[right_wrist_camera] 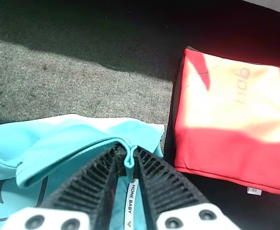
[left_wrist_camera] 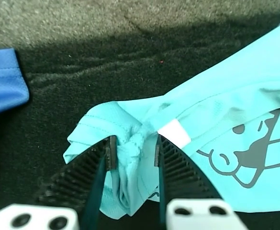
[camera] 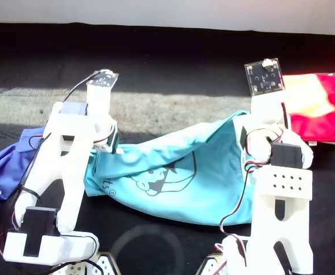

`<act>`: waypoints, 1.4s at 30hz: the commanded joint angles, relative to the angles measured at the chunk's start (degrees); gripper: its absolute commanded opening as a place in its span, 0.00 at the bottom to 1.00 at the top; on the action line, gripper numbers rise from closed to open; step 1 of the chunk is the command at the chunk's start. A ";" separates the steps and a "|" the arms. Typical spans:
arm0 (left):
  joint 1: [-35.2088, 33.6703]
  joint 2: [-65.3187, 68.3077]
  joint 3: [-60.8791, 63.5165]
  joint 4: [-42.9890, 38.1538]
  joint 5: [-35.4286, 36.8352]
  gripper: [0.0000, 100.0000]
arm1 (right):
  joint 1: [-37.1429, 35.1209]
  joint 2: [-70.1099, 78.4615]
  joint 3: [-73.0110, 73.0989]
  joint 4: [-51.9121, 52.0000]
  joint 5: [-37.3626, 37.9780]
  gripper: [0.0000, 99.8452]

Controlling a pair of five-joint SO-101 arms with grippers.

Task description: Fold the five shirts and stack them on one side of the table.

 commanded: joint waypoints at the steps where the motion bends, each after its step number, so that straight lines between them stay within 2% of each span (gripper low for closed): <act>1: 0.48 -0.22 -2.33 -2.02 0.00 0.15 | -0.40 -0.13 -0.04 -0.92 -0.44 0.01; 7: 0.57 -0.31 -2.24 -2.46 0.00 0.14 | -0.40 -0.13 -0.04 -0.92 -0.44 0.01; 11: 0.66 -0.84 -2.59 -2.46 0.09 0.00 | -0.40 -0.13 -0.04 -0.92 -0.53 0.01; 17: 0.66 -0.31 -0.40 -1.41 -0.26 0.07 | -0.40 -0.13 -0.31 -0.92 -0.35 0.01; 24: 0.66 -0.75 -2.24 6.15 -0.35 0.12 | -0.40 -0.13 -0.40 -0.92 -0.35 0.01; 31: 0.66 -0.84 -2.95 10.29 -0.35 0.11 | -0.40 -0.13 -0.40 -0.92 -0.26 0.01; 39: 1.80 -0.84 -5.05 10.20 -0.35 0.11 | -0.40 -0.13 -0.13 -0.92 -0.53 0.01; 42: 3.65 -0.31 -8.48 10.20 -0.26 0.04 | -0.40 -0.13 -0.04 -0.92 -0.53 0.01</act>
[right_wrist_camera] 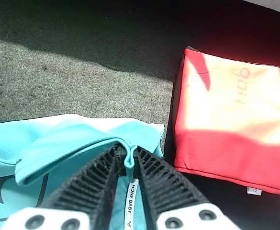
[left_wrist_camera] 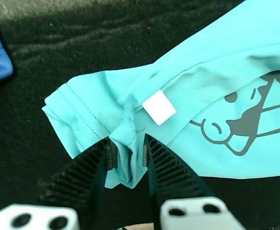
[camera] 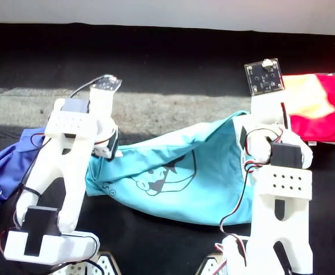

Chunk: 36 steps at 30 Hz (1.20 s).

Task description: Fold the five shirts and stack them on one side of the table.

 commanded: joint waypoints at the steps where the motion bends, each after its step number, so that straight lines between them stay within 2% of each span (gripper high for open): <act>1: 2.51 -0.40 -5.14 0.09 -0.26 0.01 | -0.40 -0.13 -0.13 -0.92 -0.53 0.01; 6: 3.38 -0.40 -6.20 -2.64 -0.26 0.01 | -0.13 -0.66 -0.48 -0.66 -0.53 0.01; 11: 3.30 -1.10 -8.84 -1.93 -0.26 0.01 | 0.04 -0.75 -3.82 -0.57 -0.62 0.01; 16: 3.12 -1.01 -20.62 6.42 -0.18 0.01 | 0.04 -0.04 -12.88 0.04 -2.81 0.01; 20: 3.30 -0.31 -22.90 7.12 -0.26 0.01 | -0.48 -0.04 -13.93 1.45 -2.90 0.01; 24: 3.30 -0.31 -14.37 2.81 -0.26 0.01 | -0.40 -0.04 -10.68 1.27 -2.73 0.01; 28: 3.30 -0.22 -4.26 -6.33 -0.26 0.01 | -0.48 -0.04 -9.98 1.19 -2.73 0.01; 30: 3.30 1.19 -0.84 -10.73 -0.26 0.05 | -0.57 -0.04 -9.98 1.19 -2.73 0.01; 33: 3.03 6.20 -0.04 -13.10 -0.26 0.11 | -0.57 -0.04 -9.98 1.36 -2.64 0.01; 36: 3.03 11.03 -1.71 -13.45 -0.26 0.12 | -0.57 -0.04 -9.89 1.45 -2.64 0.01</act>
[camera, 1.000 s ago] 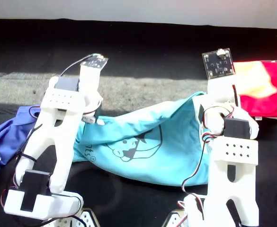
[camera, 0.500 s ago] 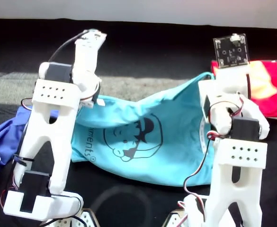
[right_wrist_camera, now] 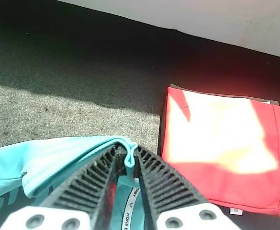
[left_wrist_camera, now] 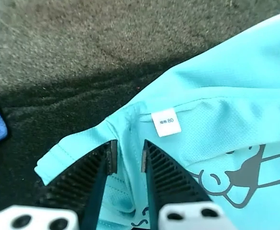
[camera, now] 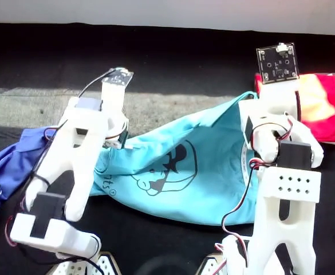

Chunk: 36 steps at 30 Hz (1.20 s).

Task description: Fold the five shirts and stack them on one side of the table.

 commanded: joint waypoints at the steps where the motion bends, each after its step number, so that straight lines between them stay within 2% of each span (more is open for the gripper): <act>1: 0.40 4.18 -2.24 -1.23 -0.26 0.12 | -0.48 -0.22 -0.22 0.22 -0.26 0.01; 16: -0.66 10.59 -12.35 -1.14 0.00 0.12 | -0.40 -0.22 -0.22 1.10 -0.26 0.01; 24: -0.75 10.77 -10.07 -1.49 -0.18 0.12 | -0.40 -0.22 -0.22 1.01 -0.26 0.01; 26: -0.66 10.77 -10.07 -1.49 -0.18 0.09 | -0.40 -0.22 -0.22 1.01 -0.26 0.01; 28: -0.66 10.77 -10.07 -1.49 -0.18 0.01 | -0.40 -0.22 -0.22 1.01 -0.26 0.01; 36: -0.66 9.19 -12.53 0.18 -0.18 0.01 | -0.22 -0.75 -0.84 1.01 -0.26 0.01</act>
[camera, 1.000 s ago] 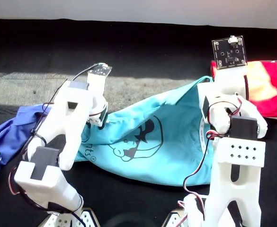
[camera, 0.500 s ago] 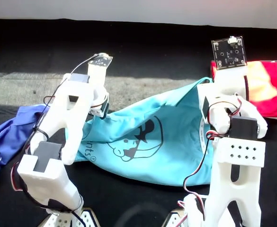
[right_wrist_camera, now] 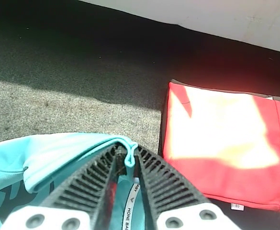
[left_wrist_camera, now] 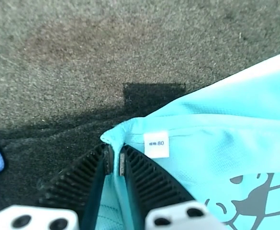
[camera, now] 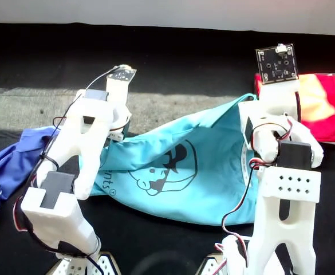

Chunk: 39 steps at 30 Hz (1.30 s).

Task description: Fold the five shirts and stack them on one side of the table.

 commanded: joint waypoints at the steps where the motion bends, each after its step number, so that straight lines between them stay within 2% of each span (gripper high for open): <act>1: -0.75 -2.68 -4.09 3.08 -0.26 0.01 | -0.13 -0.84 -0.92 -0.13 -0.18 0.01; 11: -0.84 -17.89 -26.42 27.78 -0.18 0.01 | 4.35 -0.31 -14.11 0.22 -0.26 0.01; 17: -0.92 -22.90 -35.38 36.48 -0.26 0.01 | 7.43 -0.31 -24.31 2.95 -0.26 0.01; 27: -1.19 -36.79 -37.58 37.19 -0.26 0.01 | 7.43 -0.40 -43.65 8.66 -0.18 0.01; 35: -7.69 -45.93 -37.58 36.84 -0.35 0.01 | 7.52 -0.31 -54.29 8.40 -0.18 0.01; 39: -8.04 -48.66 -37.67 36.84 -0.35 0.01 | 7.52 -0.31 -57.01 6.02 -0.18 0.01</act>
